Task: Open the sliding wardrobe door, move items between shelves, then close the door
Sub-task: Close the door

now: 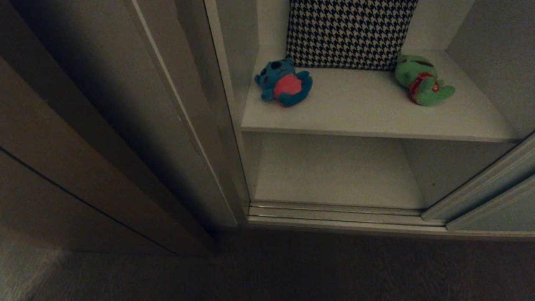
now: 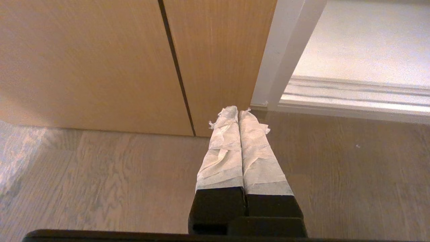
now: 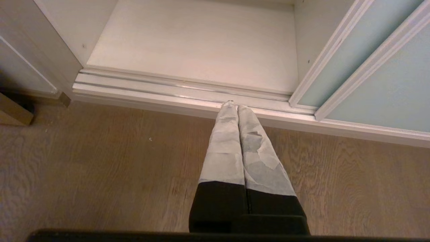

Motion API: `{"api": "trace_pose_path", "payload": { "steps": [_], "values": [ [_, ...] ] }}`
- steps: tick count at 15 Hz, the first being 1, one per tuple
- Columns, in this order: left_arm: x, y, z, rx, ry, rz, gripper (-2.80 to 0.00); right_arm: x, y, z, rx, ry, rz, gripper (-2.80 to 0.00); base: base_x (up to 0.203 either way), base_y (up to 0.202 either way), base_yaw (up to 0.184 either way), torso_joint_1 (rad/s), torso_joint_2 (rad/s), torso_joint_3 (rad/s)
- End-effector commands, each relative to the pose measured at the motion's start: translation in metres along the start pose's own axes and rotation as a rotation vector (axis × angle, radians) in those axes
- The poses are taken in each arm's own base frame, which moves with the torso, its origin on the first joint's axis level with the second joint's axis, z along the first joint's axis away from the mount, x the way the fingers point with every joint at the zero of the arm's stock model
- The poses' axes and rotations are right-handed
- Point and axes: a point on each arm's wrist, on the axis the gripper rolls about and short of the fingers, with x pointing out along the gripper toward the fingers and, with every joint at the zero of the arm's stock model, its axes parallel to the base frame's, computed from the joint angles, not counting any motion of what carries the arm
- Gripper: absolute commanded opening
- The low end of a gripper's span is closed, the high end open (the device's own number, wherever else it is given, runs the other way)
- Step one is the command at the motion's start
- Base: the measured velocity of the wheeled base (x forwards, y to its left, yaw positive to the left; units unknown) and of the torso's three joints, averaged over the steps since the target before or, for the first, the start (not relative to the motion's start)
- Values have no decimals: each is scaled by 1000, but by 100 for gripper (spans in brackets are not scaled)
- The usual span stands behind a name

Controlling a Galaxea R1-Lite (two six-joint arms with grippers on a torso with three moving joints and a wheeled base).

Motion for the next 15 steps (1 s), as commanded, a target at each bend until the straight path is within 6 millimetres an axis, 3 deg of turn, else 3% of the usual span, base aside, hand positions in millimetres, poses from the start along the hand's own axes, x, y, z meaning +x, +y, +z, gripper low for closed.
{"api": "trace_pose_path", "payload": {
  "steps": [1, 9, 15],
  "values": [
    [0, 0, 0, -2, 3, 0, -280, 0, 0, 0, 0, 2, 1, -280, 0, 0, 0, 6, -2, 40],
    [0, 0, 0, -1, 3, -1, -280, 0, 0, 0, 0, 1, 1, -280, 0, 0, 0, 0, 0, 0],
    [0, 0, 0, -2, 3, -1, -280, 0, 0, 0, 0, 2, 1, -280, 1, -180, 5, 4, 0, 4]
  ]
}}
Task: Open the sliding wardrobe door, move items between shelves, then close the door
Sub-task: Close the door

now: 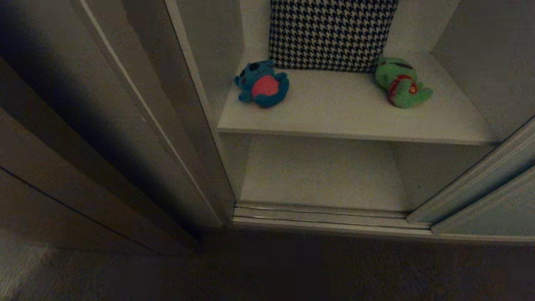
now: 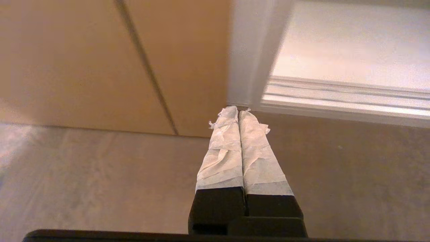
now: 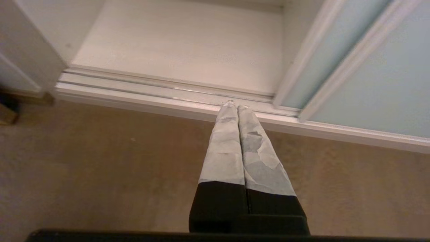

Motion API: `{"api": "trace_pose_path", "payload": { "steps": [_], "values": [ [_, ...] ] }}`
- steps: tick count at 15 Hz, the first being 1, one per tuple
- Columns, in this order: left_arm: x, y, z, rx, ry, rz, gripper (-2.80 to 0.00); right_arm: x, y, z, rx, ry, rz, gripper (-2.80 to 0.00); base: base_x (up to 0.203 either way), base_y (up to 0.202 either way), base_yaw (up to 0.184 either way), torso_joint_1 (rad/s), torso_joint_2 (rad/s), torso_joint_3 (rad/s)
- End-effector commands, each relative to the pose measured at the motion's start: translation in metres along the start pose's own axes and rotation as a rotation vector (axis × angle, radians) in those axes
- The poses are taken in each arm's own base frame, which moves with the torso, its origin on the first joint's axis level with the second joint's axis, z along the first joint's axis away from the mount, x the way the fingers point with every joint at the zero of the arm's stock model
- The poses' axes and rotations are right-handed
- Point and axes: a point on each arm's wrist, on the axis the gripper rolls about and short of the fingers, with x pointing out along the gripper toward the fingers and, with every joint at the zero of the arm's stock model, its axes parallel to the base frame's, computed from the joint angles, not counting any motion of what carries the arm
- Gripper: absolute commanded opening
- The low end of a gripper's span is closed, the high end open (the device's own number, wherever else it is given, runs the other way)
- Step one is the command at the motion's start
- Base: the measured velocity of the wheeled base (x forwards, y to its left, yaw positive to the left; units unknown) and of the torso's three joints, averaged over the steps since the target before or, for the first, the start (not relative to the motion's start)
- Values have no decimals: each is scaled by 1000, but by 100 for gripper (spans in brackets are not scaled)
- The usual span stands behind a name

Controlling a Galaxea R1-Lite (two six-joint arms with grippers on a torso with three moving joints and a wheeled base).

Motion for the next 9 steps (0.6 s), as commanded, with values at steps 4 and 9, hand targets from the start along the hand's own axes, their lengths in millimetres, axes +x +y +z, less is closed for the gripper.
{"api": "trace_pose_path", "payload": {
  "steps": [4, 9],
  "values": [
    [0, 0, 0, 1, 1, 0, -280, 0, 0, 0, -1, 2, 1, -280, 0, -199, 1, 4, 3, 3],
    [0, 0, 0, 0, 1, 0, -280, 0, 0, 0, -1, 0, 1, -280, 0, -198, 3, 2, 2, 4]
  ]
}}
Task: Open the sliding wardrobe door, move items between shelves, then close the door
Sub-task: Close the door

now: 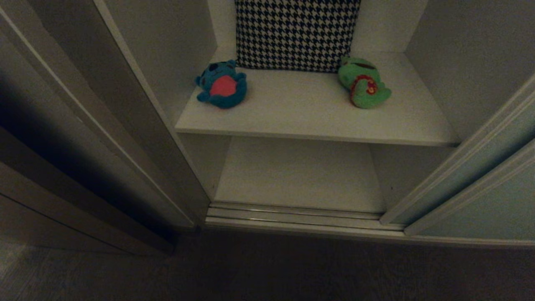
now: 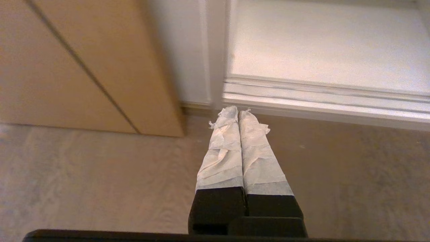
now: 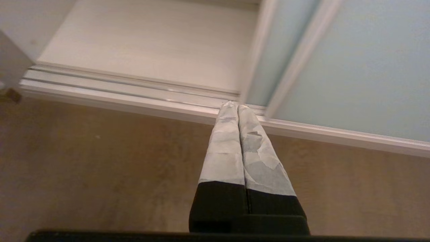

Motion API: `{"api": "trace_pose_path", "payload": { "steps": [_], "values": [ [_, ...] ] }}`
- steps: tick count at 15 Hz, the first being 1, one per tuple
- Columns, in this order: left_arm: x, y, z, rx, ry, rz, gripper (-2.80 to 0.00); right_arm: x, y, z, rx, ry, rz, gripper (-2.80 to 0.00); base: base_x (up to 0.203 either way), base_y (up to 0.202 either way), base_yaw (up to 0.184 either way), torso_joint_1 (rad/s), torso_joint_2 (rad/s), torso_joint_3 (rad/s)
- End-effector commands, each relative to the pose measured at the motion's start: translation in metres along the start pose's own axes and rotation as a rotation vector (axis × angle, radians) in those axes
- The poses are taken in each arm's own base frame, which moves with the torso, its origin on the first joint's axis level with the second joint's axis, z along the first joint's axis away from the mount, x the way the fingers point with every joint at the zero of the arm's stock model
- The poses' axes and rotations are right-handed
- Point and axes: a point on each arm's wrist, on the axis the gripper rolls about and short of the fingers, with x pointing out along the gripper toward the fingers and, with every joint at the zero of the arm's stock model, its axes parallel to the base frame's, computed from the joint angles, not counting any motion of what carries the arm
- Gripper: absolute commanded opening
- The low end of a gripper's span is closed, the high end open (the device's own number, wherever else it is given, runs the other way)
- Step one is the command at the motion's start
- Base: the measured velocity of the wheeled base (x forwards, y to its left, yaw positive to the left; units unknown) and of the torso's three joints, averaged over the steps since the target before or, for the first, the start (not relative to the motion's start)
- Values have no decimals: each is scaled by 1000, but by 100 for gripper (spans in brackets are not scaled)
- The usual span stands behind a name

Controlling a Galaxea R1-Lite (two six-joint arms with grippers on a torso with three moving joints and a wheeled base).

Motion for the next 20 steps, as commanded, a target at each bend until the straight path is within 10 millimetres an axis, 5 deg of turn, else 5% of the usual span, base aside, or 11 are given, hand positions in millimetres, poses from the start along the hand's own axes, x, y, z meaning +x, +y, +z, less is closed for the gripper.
{"api": "trace_pose_path", "payload": {
  "steps": [1, 8, 20],
  "values": [
    [0, 0, 0, 0, 1, -1, -280, 0, 0, 0, 0, 2, 1, -280, 0, -198, 5, -2, -2, -2],
    [0, 0, 0, -5, 1, 1, -280, 0, 0, 0, 0, 2, 1, -280, 0, -183, 0, 2, 3, 4],
    [0, 0, 0, -4, 1, 0, -280, 0, 0, 0, 0, 1, 1, -280, 0, 0, 0, 0, 0, 0]
  ]
}}
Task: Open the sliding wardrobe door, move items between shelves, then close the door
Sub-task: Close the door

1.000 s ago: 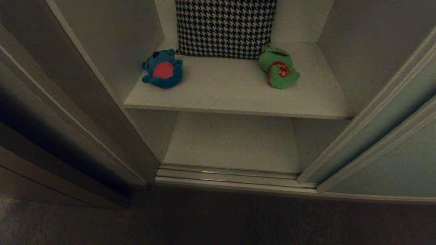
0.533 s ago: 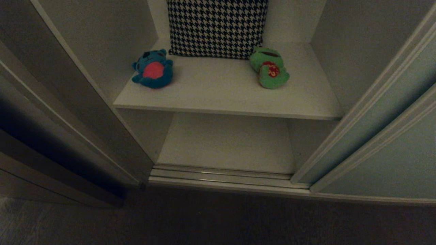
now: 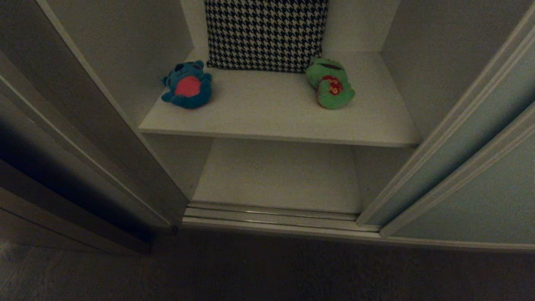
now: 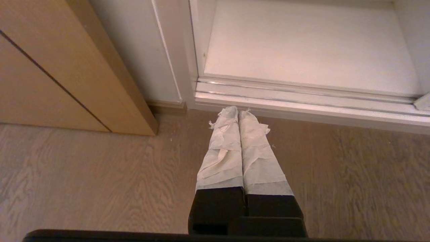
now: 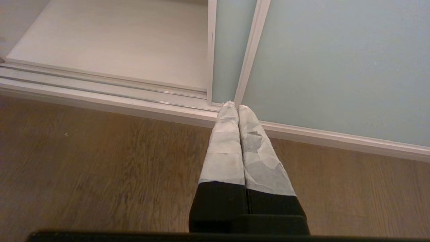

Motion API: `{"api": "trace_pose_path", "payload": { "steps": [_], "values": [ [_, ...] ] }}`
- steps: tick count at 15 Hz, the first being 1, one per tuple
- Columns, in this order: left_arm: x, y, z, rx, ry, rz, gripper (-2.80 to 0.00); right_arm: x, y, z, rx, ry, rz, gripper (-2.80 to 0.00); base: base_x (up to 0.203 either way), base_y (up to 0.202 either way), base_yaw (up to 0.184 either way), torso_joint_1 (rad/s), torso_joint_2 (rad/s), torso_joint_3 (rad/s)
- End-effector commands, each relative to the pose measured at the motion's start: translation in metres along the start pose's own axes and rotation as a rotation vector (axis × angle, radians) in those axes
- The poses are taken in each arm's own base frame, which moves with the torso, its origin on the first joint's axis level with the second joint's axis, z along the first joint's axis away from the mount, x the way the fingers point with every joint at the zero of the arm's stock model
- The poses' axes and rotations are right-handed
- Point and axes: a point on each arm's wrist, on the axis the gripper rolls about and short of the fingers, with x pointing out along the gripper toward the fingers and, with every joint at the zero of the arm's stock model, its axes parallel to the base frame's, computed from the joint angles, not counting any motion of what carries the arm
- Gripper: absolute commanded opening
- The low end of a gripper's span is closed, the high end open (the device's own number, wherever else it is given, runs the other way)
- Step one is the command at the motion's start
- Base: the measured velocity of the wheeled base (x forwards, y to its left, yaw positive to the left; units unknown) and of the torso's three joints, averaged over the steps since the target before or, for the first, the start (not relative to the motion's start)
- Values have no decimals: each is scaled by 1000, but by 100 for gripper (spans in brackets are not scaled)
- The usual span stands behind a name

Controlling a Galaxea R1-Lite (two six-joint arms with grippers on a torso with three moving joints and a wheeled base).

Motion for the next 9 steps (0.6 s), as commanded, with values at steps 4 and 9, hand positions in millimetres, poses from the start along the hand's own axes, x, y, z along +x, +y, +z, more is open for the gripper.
{"api": "trace_pose_path", "payload": {
  "steps": [4, 9],
  "values": [
    [0, 0, 0, 0, 1, 0, -280, 0, 0, 0, 0, 1, 1, -280, 0, 0, 0, 0, 0, 0],
    [0, 0, 0, 0, 1, 0, -280, 0, 0, 0, 23, 3, -3, -280, 0, 0, 0, 0, 0, 0]
  ]
}}
